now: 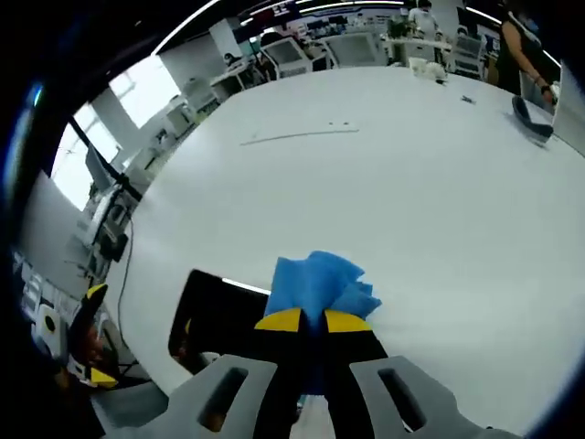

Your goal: Wipe the mirror surface with the cleaning cloth until all visible marks leave the cleaned area.

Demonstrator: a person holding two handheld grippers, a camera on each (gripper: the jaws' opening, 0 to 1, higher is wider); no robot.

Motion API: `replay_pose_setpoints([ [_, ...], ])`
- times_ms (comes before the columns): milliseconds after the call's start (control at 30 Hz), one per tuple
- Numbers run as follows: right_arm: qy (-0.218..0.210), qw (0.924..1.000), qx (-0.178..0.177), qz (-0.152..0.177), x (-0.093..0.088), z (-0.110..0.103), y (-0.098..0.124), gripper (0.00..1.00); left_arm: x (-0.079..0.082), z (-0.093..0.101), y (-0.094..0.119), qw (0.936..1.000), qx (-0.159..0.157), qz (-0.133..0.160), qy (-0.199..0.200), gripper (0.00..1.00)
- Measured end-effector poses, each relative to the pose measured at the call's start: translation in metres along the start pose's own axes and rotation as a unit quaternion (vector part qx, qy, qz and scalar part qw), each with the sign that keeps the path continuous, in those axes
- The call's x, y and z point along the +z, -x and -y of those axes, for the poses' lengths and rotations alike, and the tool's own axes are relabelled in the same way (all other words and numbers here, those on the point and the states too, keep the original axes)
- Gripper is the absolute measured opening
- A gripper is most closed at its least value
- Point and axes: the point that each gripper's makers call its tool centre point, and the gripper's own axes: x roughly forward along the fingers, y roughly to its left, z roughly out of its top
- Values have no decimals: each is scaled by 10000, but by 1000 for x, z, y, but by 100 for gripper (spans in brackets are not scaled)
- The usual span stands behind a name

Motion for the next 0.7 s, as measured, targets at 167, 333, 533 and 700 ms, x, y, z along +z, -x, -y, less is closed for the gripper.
replay_pose_setpoints([
  [167,-76,9999,-97,-59,-9,16,2,2,-4,2,-3,10000,-23,-39,9,99],
  [333,-167,9995,-210,-151,-19,33,3,2,-7,3,-3,10000,-30,-88,17,99],
  [533,-183,9989,-300,-299,-34,46,-4,2,-11,2,-4,9999,-23,-132,19,99],
  [700,94,9974,-522,-481,-48,60,-15,3,-13,0,-4,9999,0,-168,35,99],
])
